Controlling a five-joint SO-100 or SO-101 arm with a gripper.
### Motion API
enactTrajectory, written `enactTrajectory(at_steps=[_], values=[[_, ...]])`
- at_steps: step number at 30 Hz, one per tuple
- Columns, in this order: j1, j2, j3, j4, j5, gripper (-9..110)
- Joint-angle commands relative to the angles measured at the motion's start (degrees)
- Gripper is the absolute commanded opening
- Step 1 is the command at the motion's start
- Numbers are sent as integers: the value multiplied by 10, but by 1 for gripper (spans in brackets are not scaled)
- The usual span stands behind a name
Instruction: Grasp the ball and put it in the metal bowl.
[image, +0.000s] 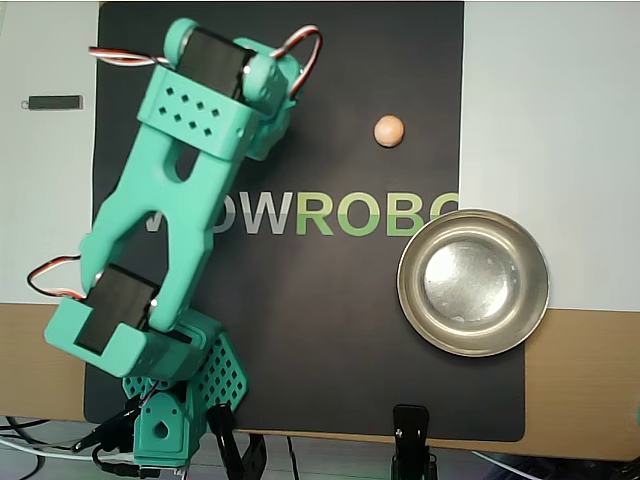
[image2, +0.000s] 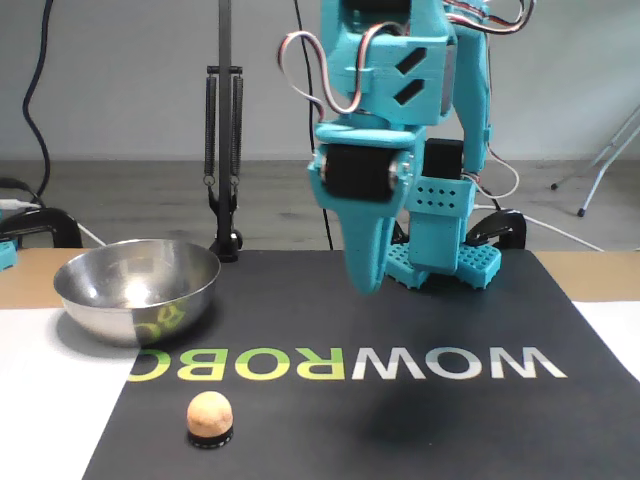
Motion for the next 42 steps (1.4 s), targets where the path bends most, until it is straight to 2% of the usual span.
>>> enactTrajectory(at_steps=[1, 10, 31, 39, 42], values=[[0, 3, -21, -5, -3, 0], [24, 2, -17, -33, -19, 0], [43, -37, -3, -33, -515, 0], [54, -40, -3, -33, -655, 0], [55, -40, -3, -33, -679, 0]])
